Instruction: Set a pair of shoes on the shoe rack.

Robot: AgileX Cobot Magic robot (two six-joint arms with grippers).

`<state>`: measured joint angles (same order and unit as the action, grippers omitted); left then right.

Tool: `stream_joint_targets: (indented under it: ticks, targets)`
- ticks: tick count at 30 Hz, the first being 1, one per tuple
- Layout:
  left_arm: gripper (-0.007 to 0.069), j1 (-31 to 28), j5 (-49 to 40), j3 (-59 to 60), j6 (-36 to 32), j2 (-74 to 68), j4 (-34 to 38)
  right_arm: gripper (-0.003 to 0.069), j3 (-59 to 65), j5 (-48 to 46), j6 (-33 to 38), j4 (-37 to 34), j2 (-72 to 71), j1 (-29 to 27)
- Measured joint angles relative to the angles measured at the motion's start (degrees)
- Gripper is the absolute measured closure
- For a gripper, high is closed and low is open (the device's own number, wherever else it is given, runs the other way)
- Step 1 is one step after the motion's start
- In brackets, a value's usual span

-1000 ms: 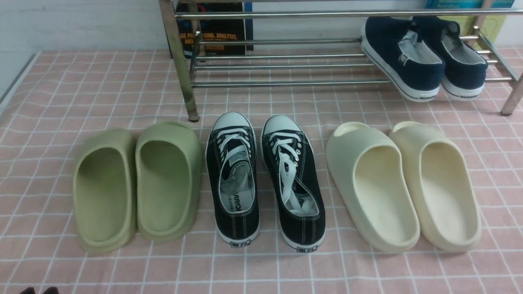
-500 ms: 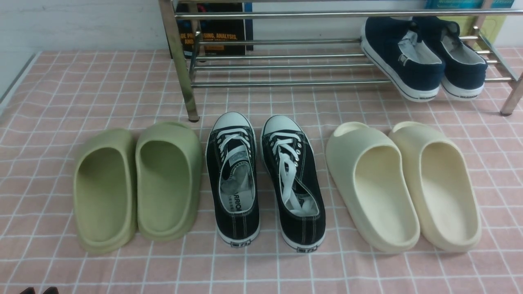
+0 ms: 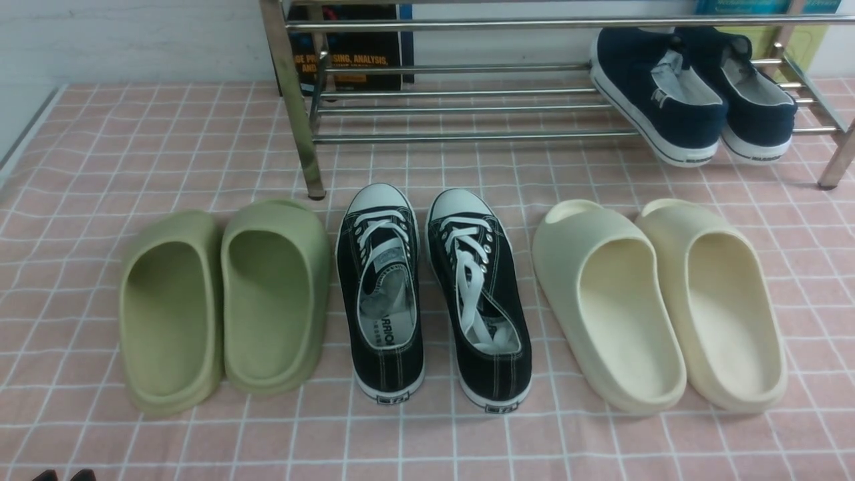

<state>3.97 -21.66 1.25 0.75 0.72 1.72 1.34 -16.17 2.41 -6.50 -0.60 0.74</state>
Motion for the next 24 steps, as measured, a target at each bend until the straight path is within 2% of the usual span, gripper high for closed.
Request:
stream_joint_targets:
  ticks: [3,13,16,17,18,24]
  targets:
    - [0.0385,0.00,0.00,0.00,0.00,0.00,0.00,0.0599,-0.20,-3.86,0.00,-0.12,0.00,0.00]
    - [0.0385,0.00,0.00,0.00,0.00,0.00,0.00,0.0595,-0.52,-5.65,0.00,-3.29,0.00,0.00]
    - [0.0385,0.00,0.00,0.00,0.00,0.00,0.00,0.0622,-0.52,-5.65,0.00,-3.14,0.00,0.00]
    - [0.0385,0.00,0.00,0.00,0.00,0.00,0.00,0.0664,-0.52,-5.65,0.00,-2.38,0.00,0.00]
    - [0.0385,0.00,0.00,0.00,0.00,0.00,0.00,0.0673,-0.52,-5.65,0.00,-1.71,0.00,0.00]
    - [0.0385,0.00,0.00,0.00,0.00,0.00,0.00,0.0678,-0.52,-5.42,0.00,1.21,0.00,0.00]
